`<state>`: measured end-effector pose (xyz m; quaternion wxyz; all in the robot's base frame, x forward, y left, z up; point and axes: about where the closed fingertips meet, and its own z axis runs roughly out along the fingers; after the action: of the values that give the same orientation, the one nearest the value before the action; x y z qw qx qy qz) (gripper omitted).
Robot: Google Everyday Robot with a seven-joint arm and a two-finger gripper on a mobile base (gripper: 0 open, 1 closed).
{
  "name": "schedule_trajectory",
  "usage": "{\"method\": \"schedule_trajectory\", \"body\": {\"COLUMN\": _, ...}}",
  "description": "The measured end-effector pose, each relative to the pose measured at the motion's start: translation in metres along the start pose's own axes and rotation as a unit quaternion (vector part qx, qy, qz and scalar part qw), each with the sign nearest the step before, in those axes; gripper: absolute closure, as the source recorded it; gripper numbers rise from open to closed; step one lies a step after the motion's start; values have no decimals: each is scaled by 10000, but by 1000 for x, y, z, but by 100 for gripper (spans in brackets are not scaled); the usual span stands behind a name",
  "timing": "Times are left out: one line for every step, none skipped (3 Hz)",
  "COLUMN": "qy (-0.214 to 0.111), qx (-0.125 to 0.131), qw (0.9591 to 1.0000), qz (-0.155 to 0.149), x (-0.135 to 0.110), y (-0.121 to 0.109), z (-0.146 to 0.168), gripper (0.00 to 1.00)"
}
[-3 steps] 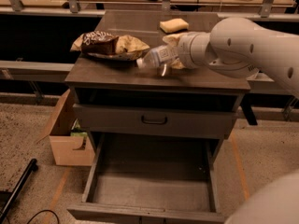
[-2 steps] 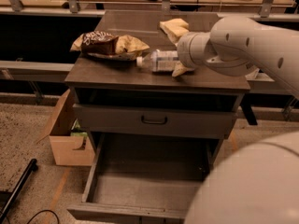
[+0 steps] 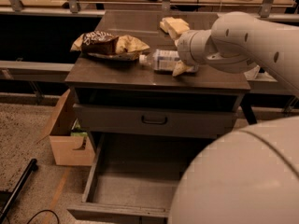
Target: Pick blue plastic bottle from middle drawer and place on counter
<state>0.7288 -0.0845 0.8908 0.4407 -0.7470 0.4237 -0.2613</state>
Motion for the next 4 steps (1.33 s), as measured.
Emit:
{"method": "schedule_trajectory", "body": {"qy": 0, "qx": 0, "qw": 10000, "qz": 0, "x": 0, "y": 0, "z": 0, "gripper": 0}}
{"method": "schedule_trajectory", "body": {"qy": 51, "qx": -79, "qw": 10000, "qz": 17, "x": 8, "y": 5, "z": -4, "gripper": 0}}
{"method": "schedule_trajectory", "body": {"qy": 52, "qx": -79, "qw": 10000, "qz": 17, "x": 8, "y": 4, "z": -5, "gripper": 0}}
{"method": "schedule_trajectory", "body": {"qy": 52, "qx": -80, "qw": 10000, "qz": 18, "x": 8, "y": 4, "z": -5, "gripper": 0}}
